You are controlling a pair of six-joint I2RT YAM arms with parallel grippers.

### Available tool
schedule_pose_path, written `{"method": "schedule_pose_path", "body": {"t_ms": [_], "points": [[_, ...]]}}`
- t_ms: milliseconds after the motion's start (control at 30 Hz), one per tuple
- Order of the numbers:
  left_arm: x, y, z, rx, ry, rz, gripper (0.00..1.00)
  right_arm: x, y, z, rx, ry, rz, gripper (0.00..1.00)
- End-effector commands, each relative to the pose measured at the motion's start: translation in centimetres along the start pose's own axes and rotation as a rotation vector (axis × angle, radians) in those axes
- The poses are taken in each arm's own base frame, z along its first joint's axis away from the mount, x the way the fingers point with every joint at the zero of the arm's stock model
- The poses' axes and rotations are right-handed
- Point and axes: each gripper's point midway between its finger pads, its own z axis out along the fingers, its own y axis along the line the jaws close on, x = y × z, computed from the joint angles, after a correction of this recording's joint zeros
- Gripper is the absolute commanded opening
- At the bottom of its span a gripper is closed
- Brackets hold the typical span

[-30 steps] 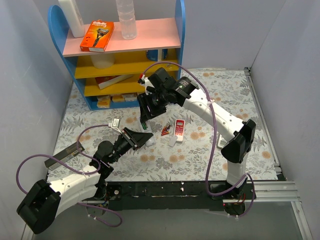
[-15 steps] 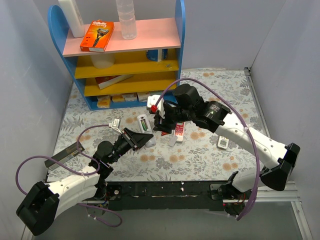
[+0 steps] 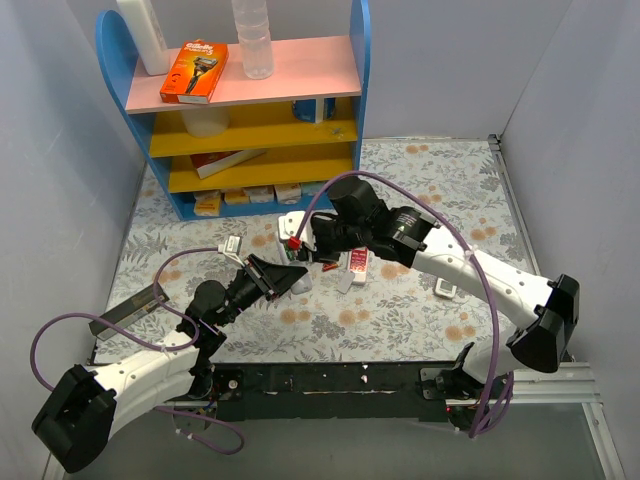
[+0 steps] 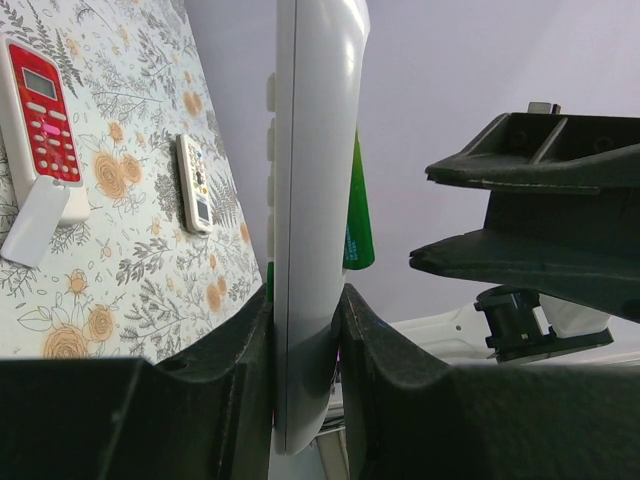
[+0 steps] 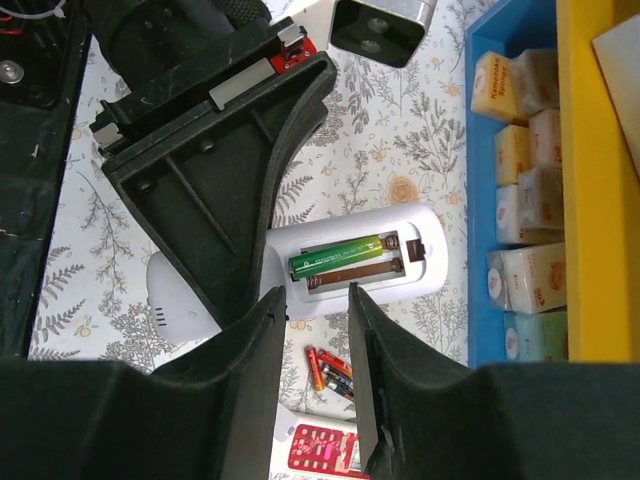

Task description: Load the batteries into the remote control

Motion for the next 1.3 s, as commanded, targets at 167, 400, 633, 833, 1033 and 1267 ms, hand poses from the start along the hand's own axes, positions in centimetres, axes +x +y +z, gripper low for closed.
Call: {"method": "schedule_pose_path", "body": {"t_ms": [167, 400, 633, 833, 1033, 1267], "points": [[-0.3, -2.7, 0.3, 0.073, 0.008, 0.028, 0.00, -1.4, -0.2, 0.9, -0.026, -0.037, -0.048, 0.37], [-0.2, -3.0, 0.3, 0.085, 0.011, 0.032, 0.00, -1.0, -0.2, 1.4, -0.026, -0.029, -0.046, 0.37], [-0.1, -3.1, 0.2, 0.089, 0.018, 0.033, 0.00, -1.2, -0.1, 1.7, -0.035, -0.032, -0.042, 0.37], [-0.1, -3.3, 0.2, 0.095, 0.021, 0.037, 0.00, -1.0, 0.0, 2.1, -0.042, -0.025, -0.032, 0.36], [0.0, -3.7, 0.3, 0.107, 0.030, 0.061, 0.00, -1.0, -0.3, 2.3, -0.027, -0.023, -0.026, 0.31], [0.0, -3.8, 0.2, 0.109, 0.027, 0.065, 0.00, -0.4, -0.7, 2.4, 0.000, 0.004, -0.001, 0.33]]}}
